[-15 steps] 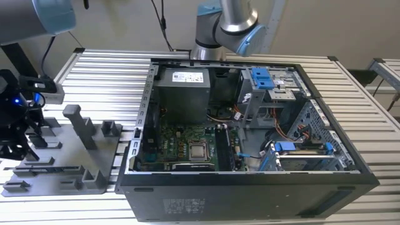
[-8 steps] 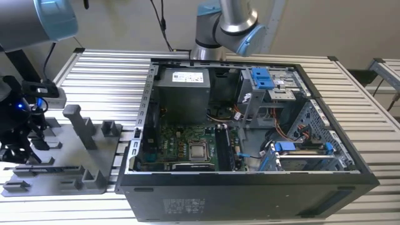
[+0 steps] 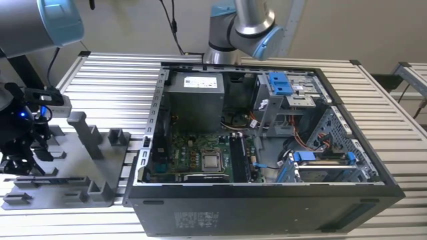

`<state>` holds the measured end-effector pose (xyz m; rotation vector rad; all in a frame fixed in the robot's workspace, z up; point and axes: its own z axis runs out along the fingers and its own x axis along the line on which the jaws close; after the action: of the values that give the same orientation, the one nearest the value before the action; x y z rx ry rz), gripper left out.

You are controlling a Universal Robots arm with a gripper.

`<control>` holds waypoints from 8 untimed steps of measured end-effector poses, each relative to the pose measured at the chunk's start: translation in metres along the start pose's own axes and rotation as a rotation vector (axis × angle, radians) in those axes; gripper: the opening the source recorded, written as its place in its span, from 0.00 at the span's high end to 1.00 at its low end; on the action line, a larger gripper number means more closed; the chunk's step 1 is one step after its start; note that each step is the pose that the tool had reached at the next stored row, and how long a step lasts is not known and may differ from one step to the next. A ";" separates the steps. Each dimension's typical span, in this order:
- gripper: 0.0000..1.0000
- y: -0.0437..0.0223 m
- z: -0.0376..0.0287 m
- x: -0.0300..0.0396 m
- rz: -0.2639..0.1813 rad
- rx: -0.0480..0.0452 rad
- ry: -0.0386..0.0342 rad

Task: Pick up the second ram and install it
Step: 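Pick up the second ram and move it above second insertion slot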

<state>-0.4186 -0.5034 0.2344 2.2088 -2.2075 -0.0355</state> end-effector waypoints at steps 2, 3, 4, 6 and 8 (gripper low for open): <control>0.58 0.0000 0.0000 0.0000 0.000 0.0000 0.0000; 0.58 0.0000 0.0001 0.0000 0.000 0.0000 0.0000; 0.58 0.0000 0.0001 0.0000 0.000 0.0000 0.0000; 0.58 0.0000 0.0001 0.0000 0.000 0.0000 0.0000; 0.58 0.0000 0.0001 0.0000 0.000 0.0000 0.0000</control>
<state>-0.4186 -0.5034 0.2342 2.2088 -2.2075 -0.0355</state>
